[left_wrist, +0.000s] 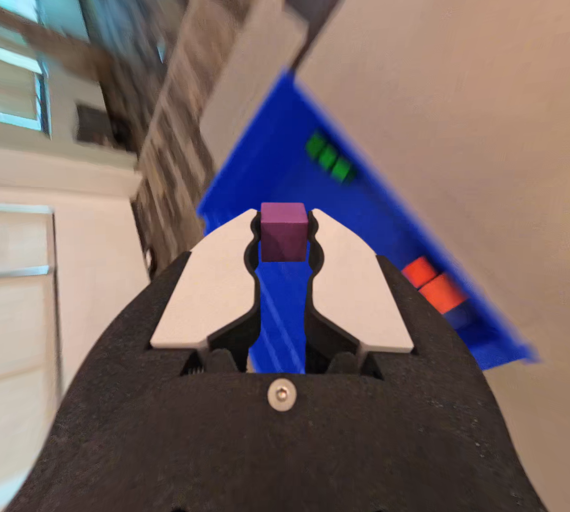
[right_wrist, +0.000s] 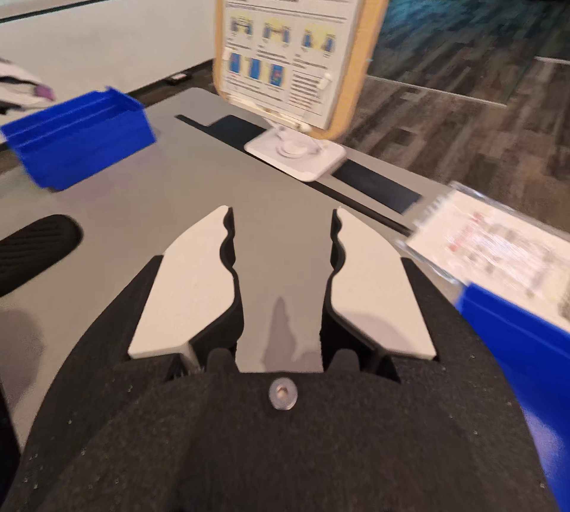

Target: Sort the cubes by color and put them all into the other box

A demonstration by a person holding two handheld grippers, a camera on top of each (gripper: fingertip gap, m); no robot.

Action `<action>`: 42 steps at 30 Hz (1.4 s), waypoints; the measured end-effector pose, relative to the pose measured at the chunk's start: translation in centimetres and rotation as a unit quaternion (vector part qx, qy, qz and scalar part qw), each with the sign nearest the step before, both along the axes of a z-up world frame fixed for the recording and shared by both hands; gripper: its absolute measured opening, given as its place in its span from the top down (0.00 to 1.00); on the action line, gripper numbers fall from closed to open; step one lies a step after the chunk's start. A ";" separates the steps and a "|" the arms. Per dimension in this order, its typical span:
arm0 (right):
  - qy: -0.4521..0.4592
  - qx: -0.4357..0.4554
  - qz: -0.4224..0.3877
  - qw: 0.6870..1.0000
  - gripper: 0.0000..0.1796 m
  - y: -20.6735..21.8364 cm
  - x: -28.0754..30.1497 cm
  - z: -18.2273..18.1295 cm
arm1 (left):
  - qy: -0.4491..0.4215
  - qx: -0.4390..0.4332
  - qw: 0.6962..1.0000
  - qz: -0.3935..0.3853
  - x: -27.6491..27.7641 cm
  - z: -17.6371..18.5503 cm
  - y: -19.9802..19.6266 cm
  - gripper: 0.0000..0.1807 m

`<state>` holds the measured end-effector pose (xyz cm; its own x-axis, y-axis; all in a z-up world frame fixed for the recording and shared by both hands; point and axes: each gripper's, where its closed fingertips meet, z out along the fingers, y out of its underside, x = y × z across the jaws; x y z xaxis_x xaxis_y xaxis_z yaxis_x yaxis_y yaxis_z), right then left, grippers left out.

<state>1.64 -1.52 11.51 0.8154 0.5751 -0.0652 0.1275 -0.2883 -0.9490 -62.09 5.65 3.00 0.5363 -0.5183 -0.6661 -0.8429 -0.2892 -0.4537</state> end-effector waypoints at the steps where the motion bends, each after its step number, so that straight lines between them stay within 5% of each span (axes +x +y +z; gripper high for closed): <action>1: 0.003 0.005 0.034 0.999 0.67 0.1 -2.3 0.5 | -0.036 0.025 0.998 -0.040 3.3 1.6 -0.7 0.84; 7: 0.045 -0.011 0.239 0.970 0.68 -1.1 -18.3 2.0 | -0.088 0.134 0.965 -0.206 19.3 5.4 -5.2 0.84; 12: 0.010 -0.007 0.259 0.966 0.68 -1.1 -28.2 -0.5 | -0.070 0.158 0.952 -0.252 27.6 4.1 -6.4 0.84; 21: -0.022 -0.069 0.205 0.976 0.68 0.8 -31.3 -5.5 | -0.112 0.150 0.938 -0.290 33.8 3.2 -7.0 0.84; 24: -0.001 -0.107 0.268 0.957 0.84 -0.5 -32.4 -6.2 | -0.103 0.155 0.938 -0.293 34.6 3.0 -6.9 0.84; 27: -0.016 -0.106 0.266 0.958 0.84 -0.2 -32.0 -6.4 | -0.105 0.169 0.935 -0.293 34.8 3.0 -6.8 0.84; 35: -0.066 -0.071 0.196 0.976 0.84 1.0 -21.4 -2.3 | -0.157 0.150 0.945 -0.244 31.7 2.4 -6.5 0.86; 39: -0.148 -0.118 0.014 0.982 0.84 -0.2 -5.3 -3.6 | -0.159 0.127 0.954 -0.219 28.7 0.5 -6.6 0.86; 42: -0.176 -0.224 -0.172 0.943 0.84 -3.5 8.6 -8.5 | -0.144 0.117 0.962 -0.202 26.6 -0.8 -6.9 0.86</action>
